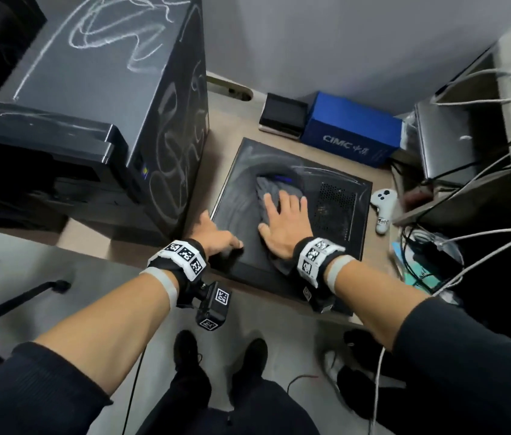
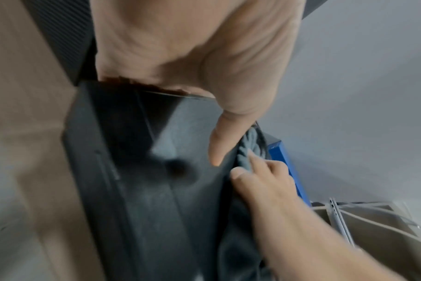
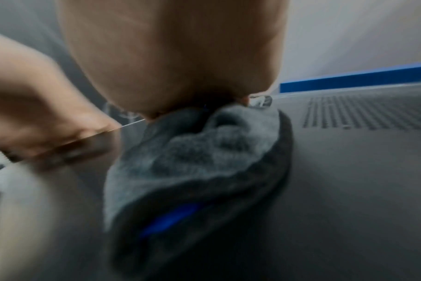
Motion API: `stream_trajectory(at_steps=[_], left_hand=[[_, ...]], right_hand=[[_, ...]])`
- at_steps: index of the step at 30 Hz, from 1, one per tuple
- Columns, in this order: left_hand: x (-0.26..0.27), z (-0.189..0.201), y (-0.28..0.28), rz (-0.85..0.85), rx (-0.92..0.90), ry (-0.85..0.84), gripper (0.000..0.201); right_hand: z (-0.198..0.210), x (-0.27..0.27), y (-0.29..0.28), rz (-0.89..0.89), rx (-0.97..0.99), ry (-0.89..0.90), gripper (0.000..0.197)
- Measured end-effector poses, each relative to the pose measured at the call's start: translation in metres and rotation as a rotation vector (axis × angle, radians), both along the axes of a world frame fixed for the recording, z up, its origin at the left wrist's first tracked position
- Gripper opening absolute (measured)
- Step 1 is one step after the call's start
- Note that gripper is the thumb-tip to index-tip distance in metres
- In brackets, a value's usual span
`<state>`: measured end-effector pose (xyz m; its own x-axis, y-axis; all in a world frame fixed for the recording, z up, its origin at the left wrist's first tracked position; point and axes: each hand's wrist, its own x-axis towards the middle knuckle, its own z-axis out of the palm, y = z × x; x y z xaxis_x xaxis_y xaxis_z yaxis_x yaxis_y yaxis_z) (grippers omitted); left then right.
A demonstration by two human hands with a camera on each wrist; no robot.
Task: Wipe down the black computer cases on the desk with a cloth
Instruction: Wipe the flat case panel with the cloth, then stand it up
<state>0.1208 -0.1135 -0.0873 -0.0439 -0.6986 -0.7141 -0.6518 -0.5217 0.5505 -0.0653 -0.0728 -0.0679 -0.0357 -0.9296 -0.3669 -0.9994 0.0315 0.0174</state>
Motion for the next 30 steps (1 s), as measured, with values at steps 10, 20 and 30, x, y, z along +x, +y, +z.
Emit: stream_trajectory(at_steps=[10,20,30], left_hand=[[-0.009,0.002,-0.023,-0.165,0.054,-0.029,0.138],[-0.012,0.014,-0.023,-0.132,0.059,-0.043,0.125],[-0.012,0.021,-0.020,-0.030,0.094,0.091,0.127]], right_hand=[[-0.016,-0.004,-0.076,0.115,-0.061,-0.110,0.074],[-0.019,-0.019,-0.122,-0.019,-0.099,-0.219,0.065],[-0.012,-0.070,-0.035,-0.600,-0.047,-0.101,0.076]])
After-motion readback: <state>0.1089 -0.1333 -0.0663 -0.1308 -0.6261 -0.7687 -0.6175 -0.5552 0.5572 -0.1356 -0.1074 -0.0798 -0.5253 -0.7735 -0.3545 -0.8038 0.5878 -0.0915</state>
